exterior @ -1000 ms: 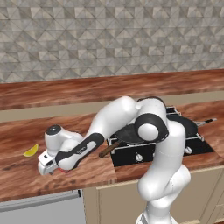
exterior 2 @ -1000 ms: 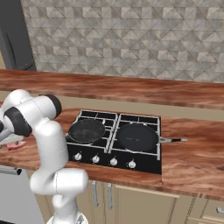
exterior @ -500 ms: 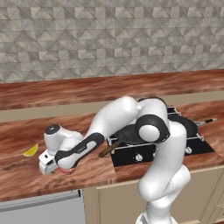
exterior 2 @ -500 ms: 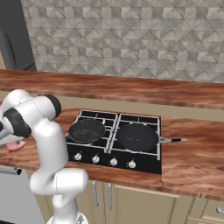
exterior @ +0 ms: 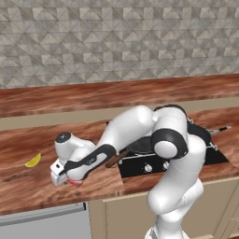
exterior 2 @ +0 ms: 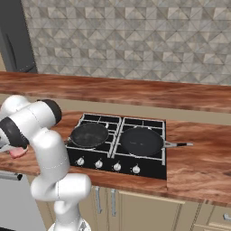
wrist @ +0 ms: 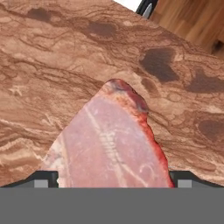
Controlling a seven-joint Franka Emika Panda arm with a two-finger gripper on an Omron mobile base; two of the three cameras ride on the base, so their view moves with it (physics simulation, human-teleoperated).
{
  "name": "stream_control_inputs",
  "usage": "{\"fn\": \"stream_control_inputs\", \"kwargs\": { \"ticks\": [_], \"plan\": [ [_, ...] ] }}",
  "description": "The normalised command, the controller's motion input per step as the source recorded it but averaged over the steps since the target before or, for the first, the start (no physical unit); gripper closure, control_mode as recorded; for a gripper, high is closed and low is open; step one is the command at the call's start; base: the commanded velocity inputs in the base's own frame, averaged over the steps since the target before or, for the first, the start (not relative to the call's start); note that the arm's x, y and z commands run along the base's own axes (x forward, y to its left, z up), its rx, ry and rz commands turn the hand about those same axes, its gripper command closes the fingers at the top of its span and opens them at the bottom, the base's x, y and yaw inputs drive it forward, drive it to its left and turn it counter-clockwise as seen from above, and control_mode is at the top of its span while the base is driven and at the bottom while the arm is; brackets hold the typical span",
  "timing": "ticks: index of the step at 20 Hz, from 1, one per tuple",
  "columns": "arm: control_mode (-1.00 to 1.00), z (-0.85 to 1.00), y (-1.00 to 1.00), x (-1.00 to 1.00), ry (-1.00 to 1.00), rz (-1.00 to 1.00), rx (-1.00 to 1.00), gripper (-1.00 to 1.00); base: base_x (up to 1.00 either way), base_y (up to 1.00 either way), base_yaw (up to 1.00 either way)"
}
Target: Place both pans onto different burners. Then place the lemon wedge and the steak on different pans.
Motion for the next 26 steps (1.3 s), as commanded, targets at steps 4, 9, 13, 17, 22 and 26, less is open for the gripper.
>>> {"fn": "stream_control_inputs", "kwargs": {
  "ticks": [4,9,13,17,22,26],
  "plan": [
    [-1.0,-0.27,-0.2,-0.04,0.0,0.0,0.0,-1.0,0.0,0.0,0.0],
    [-1.0,-0.39,0.0,-0.03,0.0,0.0,0.0,1.0,0.0,0.0,0.0],
    [-1.0,-0.09,0.0,0.0,0.0,0.0,0.0,1.0,0.0,0.0,0.0],
    [-1.0,0.0,-0.04,0.0,0.0,0.0,0.0,1.0,0.0,0.0,0.0],
    [-1.0,0.27,-0.11,0.0,0.0,0.0,0.0,1.0,0.0,0.0,0.0],
    [-1.0,0.51,-0.17,0.0,0.0,0.0,0.0,1.0,0.0,0.0,0.0]
  ]
}}
